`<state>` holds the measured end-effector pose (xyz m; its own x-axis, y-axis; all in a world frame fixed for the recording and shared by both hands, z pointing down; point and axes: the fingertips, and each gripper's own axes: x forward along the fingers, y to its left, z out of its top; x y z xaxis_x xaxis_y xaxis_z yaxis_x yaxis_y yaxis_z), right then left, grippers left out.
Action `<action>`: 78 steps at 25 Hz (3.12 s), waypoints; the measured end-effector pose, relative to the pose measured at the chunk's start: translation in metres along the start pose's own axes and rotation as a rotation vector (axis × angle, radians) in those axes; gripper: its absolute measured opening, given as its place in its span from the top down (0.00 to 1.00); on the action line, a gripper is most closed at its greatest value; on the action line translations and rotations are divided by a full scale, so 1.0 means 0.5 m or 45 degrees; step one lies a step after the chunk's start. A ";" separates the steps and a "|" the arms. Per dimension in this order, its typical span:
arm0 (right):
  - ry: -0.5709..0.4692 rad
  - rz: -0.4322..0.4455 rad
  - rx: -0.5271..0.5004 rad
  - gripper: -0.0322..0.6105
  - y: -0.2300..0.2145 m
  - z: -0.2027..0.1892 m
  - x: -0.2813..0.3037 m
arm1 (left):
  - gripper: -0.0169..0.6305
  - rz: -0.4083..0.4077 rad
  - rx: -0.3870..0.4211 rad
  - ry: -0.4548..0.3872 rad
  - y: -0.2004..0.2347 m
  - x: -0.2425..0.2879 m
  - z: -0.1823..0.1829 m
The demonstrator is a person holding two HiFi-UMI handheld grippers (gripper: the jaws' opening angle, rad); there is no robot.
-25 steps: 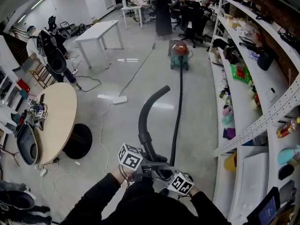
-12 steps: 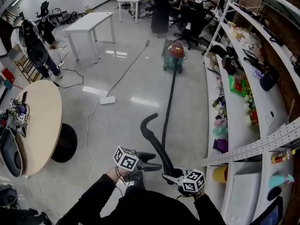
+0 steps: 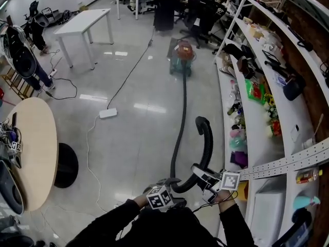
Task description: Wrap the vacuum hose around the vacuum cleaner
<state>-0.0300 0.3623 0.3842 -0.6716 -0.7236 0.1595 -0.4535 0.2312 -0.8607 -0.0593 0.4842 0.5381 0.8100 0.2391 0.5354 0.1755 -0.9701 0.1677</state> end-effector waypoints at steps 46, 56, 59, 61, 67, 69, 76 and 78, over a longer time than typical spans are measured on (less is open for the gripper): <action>0.202 0.015 -0.113 0.70 -0.345 0.472 0.282 | 0.41 -0.080 -0.463 -0.035 0.719 -0.063 0.215; 0.010 0.099 0.081 0.70 -0.281 0.698 0.444 | 0.42 0.026 -0.138 0.073 0.782 0.103 0.128; 0.082 0.238 0.031 0.70 -0.251 0.725 0.472 | 0.63 0.069 -0.157 0.062 0.827 0.117 0.147; 0.121 0.361 -0.028 0.70 -0.234 0.737 0.479 | 0.69 0.099 -0.174 0.061 0.857 0.114 0.157; -0.044 0.608 0.247 0.69 -0.313 0.890 0.499 | 0.73 0.167 -0.341 0.051 0.943 0.087 0.225; -0.180 0.574 0.517 0.69 -0.421 0.953 0.495 | 0.73 0.186 -0.398 0.033 0.960 0.068 0.271; -0.087 0.262 0.993 0.53 -0.718 0.897 0.452 | 0.74 0.221 -0.563 0.222 1.022 -0.007 0.361; -0.092 0.269 1.025 0.52 -0.730 0.893 0.431 | 0.74 0.196 -0.584 0.289 1.033 -0.004 0.365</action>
<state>0.2523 -0.1683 0.5169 -0.6441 -0.7632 -0.0522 0.2536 -0.1487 -0.9558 0.1317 -0.0252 0.4726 0.6569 0.1479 0.7393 -0.2396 -0.8888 0.3907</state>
